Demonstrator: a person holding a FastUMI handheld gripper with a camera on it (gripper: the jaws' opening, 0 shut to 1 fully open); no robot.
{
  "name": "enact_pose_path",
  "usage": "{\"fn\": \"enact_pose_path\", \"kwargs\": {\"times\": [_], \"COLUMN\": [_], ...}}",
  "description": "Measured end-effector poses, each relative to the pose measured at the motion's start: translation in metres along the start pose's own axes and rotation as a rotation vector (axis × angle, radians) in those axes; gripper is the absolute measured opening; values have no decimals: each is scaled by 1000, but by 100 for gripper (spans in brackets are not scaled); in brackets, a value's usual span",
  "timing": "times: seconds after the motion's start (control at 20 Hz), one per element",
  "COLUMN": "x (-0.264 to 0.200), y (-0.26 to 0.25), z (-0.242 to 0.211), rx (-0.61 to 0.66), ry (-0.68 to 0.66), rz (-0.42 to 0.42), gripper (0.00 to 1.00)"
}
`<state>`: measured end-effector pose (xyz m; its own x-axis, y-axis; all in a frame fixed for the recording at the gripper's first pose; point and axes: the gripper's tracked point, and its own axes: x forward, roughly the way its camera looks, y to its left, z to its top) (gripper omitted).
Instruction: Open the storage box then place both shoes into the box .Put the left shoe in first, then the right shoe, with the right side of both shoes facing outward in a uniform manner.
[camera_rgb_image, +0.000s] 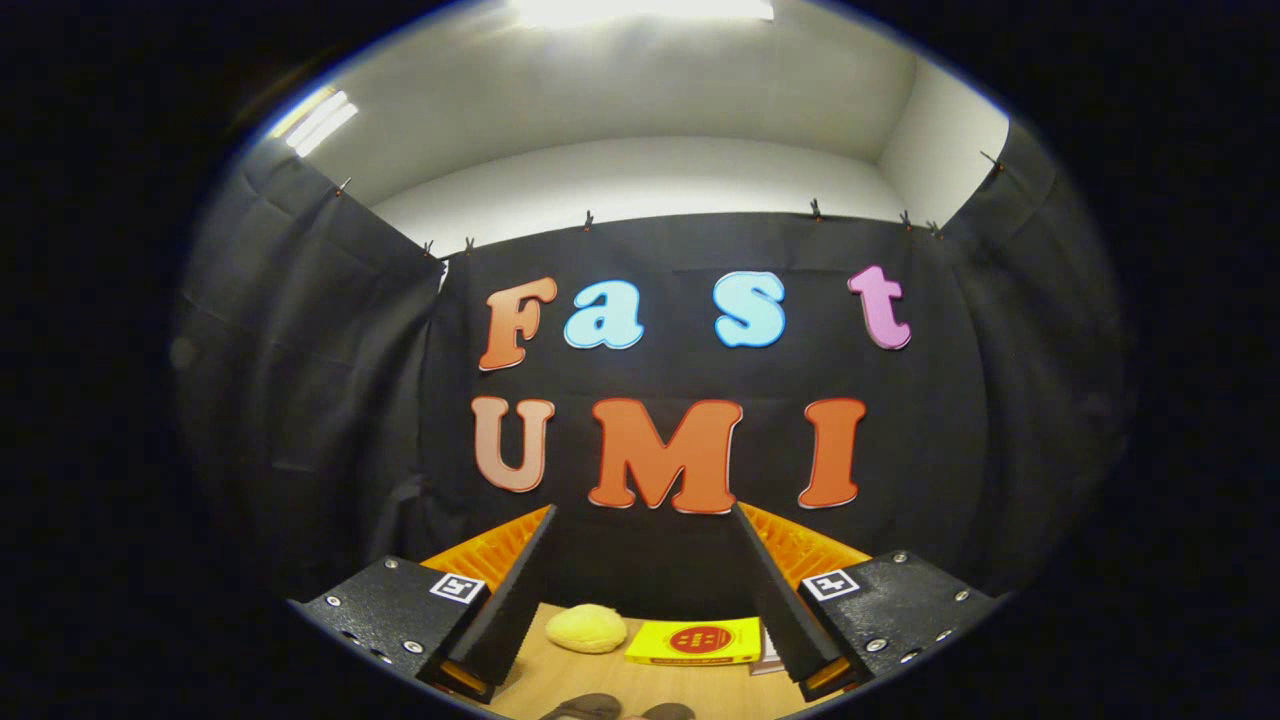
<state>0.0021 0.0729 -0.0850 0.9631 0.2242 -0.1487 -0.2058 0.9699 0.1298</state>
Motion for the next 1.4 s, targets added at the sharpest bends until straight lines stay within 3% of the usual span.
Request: {"fn": "enact_pose_path", "kwargs": {"times": [0.15,0.8,1.05,1.4], "x": [3,-7,-26,-44], "y": [23,103,133,179], "z": [-41,-211,-270,-332], "rx": [79,414,468,662], "ry": [121,648,819,1022], "rz": [102,331,405,479], "gripper": [99,98,98,98]}}
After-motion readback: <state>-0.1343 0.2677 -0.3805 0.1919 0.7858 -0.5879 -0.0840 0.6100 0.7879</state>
